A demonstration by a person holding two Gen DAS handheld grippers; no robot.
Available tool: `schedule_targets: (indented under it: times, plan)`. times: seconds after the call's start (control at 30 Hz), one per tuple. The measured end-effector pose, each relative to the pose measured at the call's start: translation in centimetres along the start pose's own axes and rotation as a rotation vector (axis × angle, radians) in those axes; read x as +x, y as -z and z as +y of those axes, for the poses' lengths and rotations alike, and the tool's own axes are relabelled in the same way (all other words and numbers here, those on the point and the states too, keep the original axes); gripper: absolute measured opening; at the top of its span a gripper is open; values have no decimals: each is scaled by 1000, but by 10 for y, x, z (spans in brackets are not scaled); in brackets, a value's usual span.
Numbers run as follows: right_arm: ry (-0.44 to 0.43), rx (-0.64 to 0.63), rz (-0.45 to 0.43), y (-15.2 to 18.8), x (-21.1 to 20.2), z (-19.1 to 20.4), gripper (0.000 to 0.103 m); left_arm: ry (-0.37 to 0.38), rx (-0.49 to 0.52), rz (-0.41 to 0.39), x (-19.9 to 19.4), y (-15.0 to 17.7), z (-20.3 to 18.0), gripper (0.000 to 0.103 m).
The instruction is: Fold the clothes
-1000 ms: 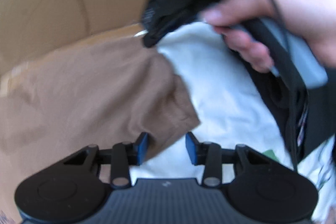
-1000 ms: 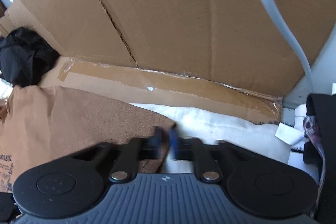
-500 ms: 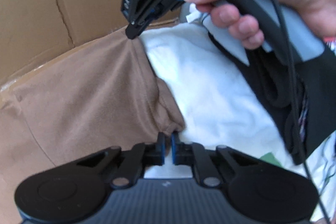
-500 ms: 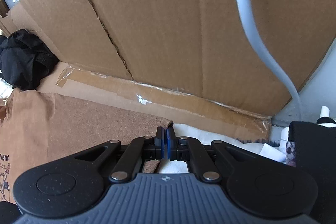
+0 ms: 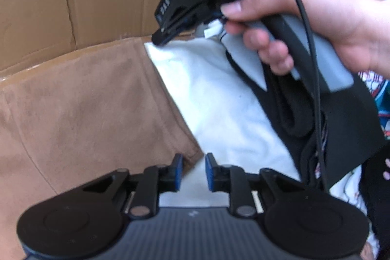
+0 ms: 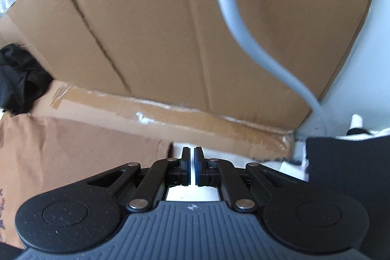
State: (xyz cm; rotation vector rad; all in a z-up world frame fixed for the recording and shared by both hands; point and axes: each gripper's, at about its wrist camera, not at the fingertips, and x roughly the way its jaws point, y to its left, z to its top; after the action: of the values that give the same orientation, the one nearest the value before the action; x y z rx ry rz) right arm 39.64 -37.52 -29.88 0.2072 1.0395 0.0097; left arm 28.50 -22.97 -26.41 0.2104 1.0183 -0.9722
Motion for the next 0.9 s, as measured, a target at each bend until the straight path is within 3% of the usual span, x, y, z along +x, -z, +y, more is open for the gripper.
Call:
schedule_targets:
  times: [0.33, 0.47, 0.63, 0.7, 0.9]
  plan:
    - [-65, -50, 40, 19, -9, 21, 11, -5, -26, 34, -20, 4, 5, 23]
    - [-76, -74, 58, 28, -21, 29, 16, -74, -56, 50, -35, 9, 15, 35]
    - [-81, -89, 54, 37, -43, 42, 37, -135, -139, 45, -66, 17, 39, 41]
    - [-85, -109, 56, 42, -52, 50, 40, -157, -184, 38, -84, 22, 52, 48]
    - [-84, -152, 71, 53, -80, 71, 44, -240, -267, 38, -132, 27, 92, 50]
